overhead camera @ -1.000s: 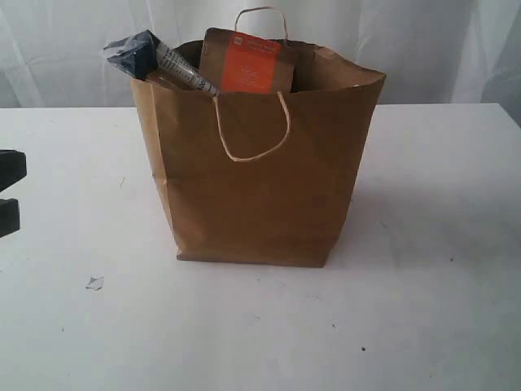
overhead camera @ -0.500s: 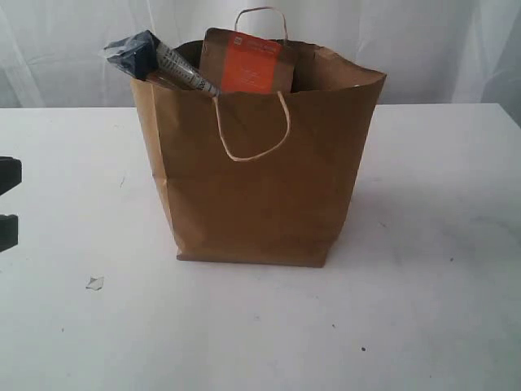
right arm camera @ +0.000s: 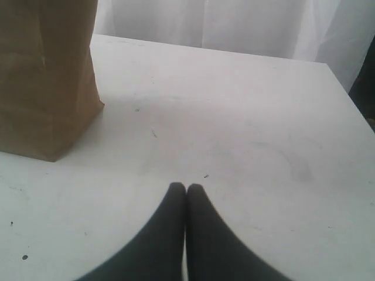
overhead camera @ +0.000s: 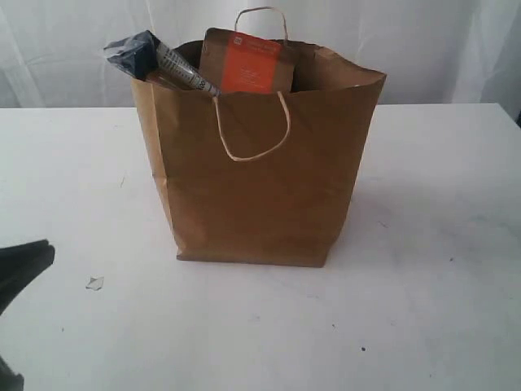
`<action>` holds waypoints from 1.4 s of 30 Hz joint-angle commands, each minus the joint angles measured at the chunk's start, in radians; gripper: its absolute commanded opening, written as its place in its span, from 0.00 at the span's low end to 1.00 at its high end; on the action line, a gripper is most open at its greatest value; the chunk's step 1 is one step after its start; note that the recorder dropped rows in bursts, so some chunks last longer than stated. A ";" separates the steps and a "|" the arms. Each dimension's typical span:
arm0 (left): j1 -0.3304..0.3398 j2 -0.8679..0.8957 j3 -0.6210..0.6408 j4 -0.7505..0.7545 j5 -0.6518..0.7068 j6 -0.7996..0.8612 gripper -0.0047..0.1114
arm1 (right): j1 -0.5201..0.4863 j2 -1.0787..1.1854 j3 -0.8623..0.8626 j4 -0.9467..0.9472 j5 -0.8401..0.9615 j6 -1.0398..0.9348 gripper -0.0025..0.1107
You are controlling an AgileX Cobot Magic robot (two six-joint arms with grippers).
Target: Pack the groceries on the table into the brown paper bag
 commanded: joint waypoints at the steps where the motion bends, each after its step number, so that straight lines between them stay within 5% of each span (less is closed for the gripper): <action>1: -0.002 -0.117 0.092 -0.049 0.047 0.021 0.05 | -0.004 -0.006 0.005 0.001 -0.003 0.006 0.02; 8: -0.002 -0.341 0.171 -0.097 0.114 0.014 0.05 | -0.004 -0.006 0.005 0.001 -0.003 0.006 0.02; 19: -0.002 -0.573 0.171 -0.097 0.420 -0.088 0.05 | -0.004 -0.006 0.005 0.001 -0.003 0.006 0.02; 32: 0.240 -0.573 0.171 -0.113 0.419 -0.078 0.05 | -0.004 -0.006 0.005 0.001 -0.003 0.006 0.02; 42: 0.264 -0.573 0.171 -0.113 0.423 -0.032 0.05 | -0.004 -0.006 0.005 0.001 -0.003 0.006 0.02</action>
